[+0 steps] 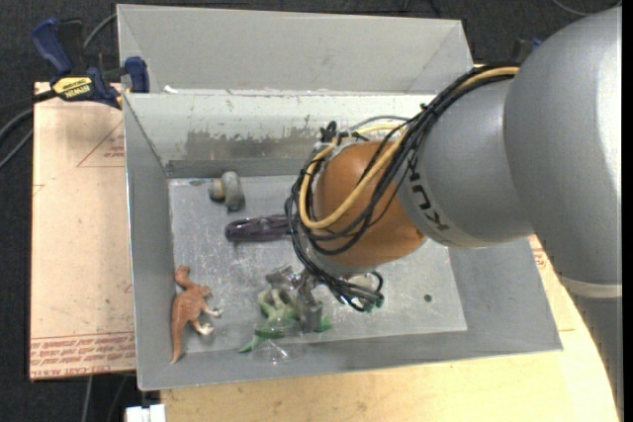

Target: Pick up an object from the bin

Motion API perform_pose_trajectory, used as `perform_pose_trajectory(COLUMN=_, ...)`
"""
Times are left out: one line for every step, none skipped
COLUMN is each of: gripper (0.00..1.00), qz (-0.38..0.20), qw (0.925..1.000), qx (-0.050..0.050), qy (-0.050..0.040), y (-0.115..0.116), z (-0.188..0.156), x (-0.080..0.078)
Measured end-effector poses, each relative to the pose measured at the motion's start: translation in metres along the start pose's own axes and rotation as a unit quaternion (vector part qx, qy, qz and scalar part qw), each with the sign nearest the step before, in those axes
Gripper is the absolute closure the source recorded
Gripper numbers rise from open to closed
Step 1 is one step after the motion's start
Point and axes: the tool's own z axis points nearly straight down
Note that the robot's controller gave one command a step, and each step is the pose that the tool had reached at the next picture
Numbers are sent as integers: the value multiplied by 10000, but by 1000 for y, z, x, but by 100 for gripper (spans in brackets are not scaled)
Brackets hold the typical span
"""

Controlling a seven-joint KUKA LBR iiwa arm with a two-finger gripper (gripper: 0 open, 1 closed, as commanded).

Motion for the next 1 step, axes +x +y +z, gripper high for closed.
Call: perform_pose_trajectory(gripper=100, qz=-152, qw=9999, qx=7, qy=25, y=2, z=-143, x=1)
